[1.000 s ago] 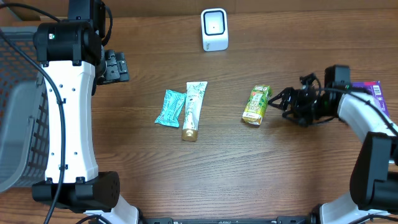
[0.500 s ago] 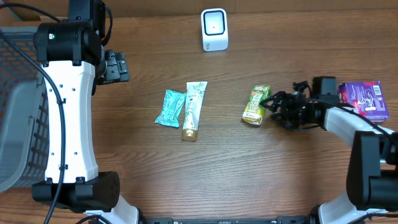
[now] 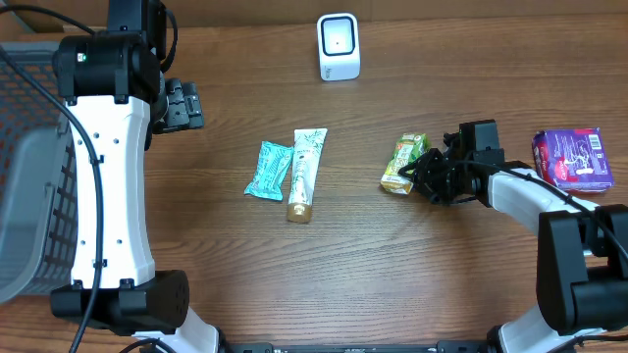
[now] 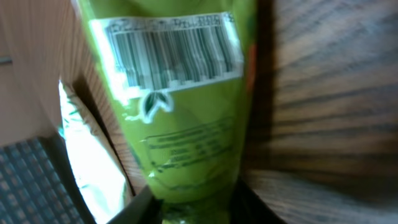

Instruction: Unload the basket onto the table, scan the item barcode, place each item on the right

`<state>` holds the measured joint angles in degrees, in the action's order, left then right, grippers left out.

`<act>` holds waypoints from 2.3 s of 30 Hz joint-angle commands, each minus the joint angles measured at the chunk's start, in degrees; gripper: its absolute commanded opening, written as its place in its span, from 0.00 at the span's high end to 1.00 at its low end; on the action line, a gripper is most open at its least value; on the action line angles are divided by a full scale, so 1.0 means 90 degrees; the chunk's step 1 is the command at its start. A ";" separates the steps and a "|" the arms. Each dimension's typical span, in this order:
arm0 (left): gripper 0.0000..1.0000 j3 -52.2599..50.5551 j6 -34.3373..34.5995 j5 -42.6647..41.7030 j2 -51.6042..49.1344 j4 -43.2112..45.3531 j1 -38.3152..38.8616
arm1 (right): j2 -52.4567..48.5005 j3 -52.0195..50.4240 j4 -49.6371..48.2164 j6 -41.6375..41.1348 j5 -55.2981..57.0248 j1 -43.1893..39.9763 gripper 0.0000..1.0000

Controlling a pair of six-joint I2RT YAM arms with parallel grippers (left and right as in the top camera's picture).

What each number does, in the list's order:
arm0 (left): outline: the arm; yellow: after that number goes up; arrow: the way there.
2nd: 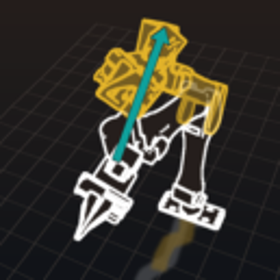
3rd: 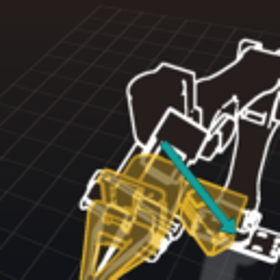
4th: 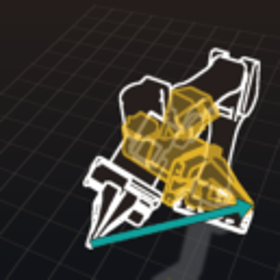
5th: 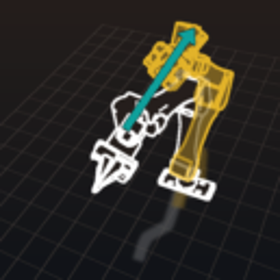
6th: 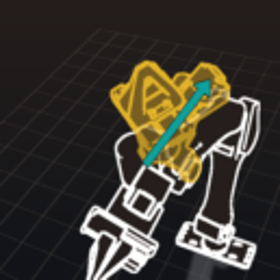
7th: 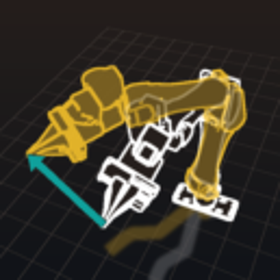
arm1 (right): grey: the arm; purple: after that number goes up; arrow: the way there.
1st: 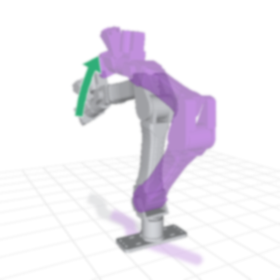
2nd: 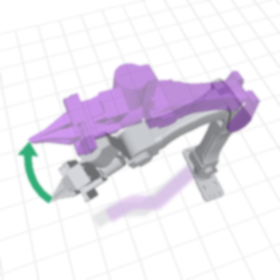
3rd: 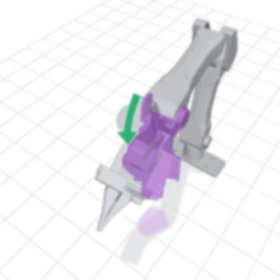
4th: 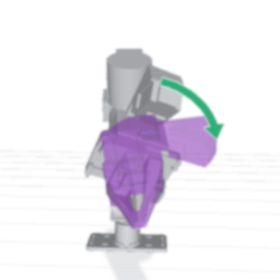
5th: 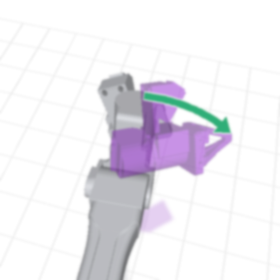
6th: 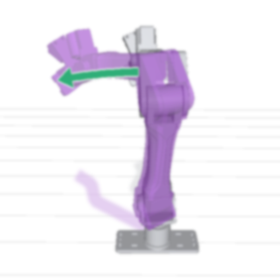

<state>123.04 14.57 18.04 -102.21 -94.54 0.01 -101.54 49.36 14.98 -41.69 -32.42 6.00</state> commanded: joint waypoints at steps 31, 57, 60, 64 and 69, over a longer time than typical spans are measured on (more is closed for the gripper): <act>0.00 0.0095 -0.0070 0.0036 0.0095 0.0010 0.0000 | -0.0969 0.3021 0.5275 0.2227 0.6764 0.2705 0.96; 0.00 0.0095 -0.0070 0.0036 0.0095 0.0010 0.0000 | -0.0199 0.3745 0.5268 0.3116 0.4262 0.2946 0.27; 0.00 0.0095 -0.0070 0.0036 0.0095 0.0010 0.0000 | -0.0124 0.3725 0.5472 0.3602 0.4330 0.2773 0.16; 0.00 0.0095 -0.0070 0.0036 0.0095 0.0010 0.0000 | -0.0143 0.3313 0.5285 0.3932 0.4299 0.2574 0.04; 0.00 0.0095 -0.0070 0.0036 0.0095 0.0010 0.0000 | -0.0151 0.2749 0.4580 0.4352 0.3881 0.2382 0.00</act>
<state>123.04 14.57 18.04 -102.21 -94.54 0.01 -103.13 76.36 58.15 -6.52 5.34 28.40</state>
